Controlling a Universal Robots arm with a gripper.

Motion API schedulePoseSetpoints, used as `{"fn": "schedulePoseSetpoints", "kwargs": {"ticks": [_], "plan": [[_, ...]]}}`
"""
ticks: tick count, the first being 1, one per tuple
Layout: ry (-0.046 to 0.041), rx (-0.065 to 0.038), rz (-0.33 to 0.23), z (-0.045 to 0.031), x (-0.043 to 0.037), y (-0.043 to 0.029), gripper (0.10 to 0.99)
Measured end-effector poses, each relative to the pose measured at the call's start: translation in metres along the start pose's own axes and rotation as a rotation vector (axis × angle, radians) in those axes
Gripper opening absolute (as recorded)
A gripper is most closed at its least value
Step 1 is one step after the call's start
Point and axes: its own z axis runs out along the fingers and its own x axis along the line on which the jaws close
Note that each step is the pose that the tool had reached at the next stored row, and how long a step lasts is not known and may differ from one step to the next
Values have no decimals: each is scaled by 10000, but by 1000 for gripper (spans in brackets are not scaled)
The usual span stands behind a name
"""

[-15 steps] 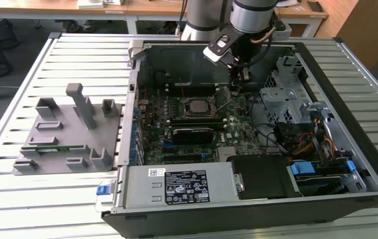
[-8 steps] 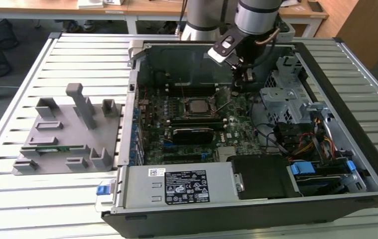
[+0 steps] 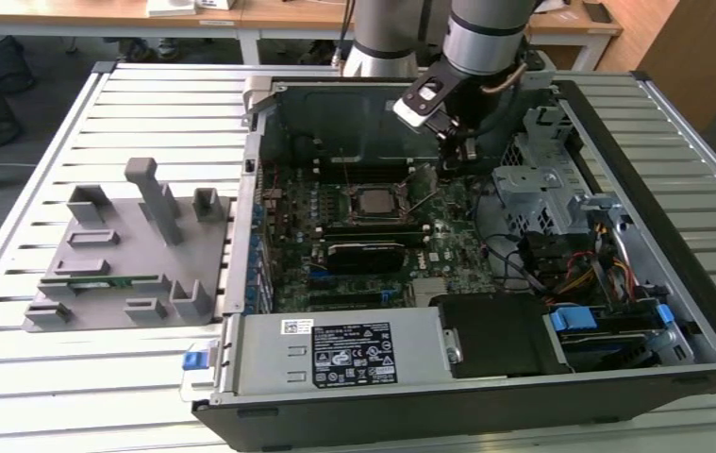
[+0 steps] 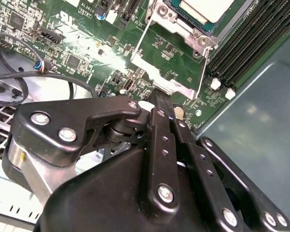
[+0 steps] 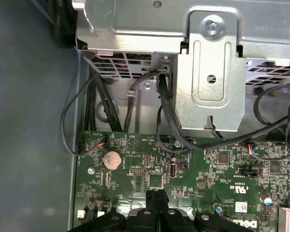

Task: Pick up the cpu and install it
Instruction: 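Close the cpu cover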

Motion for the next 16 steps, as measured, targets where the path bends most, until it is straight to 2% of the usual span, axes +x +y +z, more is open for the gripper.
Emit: {"fn": "schedulePoseSetpoints", "kwargs": {"ticks": [8,16], "plan": [[0,38,0,31,0,-15,106],[1,41,0,35,2,-75,106]]}}
